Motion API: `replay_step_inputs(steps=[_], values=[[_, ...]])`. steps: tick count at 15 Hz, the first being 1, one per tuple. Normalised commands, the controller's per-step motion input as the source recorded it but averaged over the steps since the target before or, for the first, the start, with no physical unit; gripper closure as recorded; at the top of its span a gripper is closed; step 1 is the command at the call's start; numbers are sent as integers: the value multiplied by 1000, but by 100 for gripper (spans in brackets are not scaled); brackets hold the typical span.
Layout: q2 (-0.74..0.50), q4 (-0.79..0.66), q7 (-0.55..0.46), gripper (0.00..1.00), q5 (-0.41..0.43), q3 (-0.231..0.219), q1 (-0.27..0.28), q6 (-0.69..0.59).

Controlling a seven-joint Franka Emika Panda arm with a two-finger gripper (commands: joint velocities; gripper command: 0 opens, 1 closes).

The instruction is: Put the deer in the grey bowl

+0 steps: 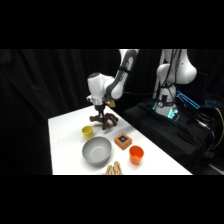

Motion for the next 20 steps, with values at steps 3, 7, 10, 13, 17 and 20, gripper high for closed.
replay_step_inputs(steps=[3, 7, 10, 13, 17, 20], values=[[-549, 56, 165, 95, -337, -35, 168, -596], [-277, 242, 150, 95, -199, 155, 126, -518], [102, 468, 70, 95, -51, 202, 107, -329], [346, 567, 50, 95, -23, 132, 88, -200], [449, 550, 6, 95, 18, 52, 54, -102], [401, 456, -28, 95, 69, 23, 46, -49]])
